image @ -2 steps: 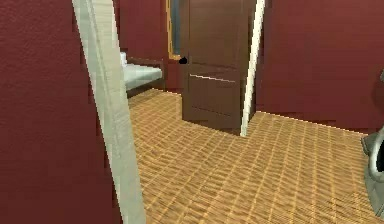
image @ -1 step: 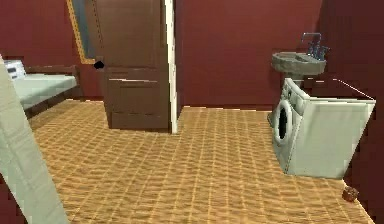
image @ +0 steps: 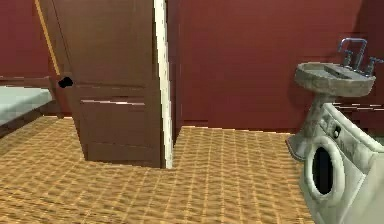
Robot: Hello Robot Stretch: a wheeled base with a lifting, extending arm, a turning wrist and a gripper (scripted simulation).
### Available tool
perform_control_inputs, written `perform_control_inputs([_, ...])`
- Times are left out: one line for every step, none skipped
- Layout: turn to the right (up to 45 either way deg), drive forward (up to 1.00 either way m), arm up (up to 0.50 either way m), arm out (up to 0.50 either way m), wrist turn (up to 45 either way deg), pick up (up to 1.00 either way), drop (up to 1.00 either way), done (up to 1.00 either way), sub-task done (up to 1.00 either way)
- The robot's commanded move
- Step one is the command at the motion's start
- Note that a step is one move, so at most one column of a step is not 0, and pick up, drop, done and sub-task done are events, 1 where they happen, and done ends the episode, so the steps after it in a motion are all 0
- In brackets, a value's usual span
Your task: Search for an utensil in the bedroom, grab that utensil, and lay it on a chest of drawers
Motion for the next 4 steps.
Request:
perform_control_inputs([-45.0,0.00,0.00,0.00,0.0,0.00,0.00,0.00,0.00])
perform_control_inputs([-15.0,0.00,0.00,0.00,0.0,0.00,0.00,0.00,0.00])
perform_control_inputs([0.0,1.00,0.00,0.00,0.0,0.00,0.00,0.00,0.00])
perform_control_inputs([-6.0,0.00,0.00,0.00,0.0,0.00,0.00,0.00,0.00])
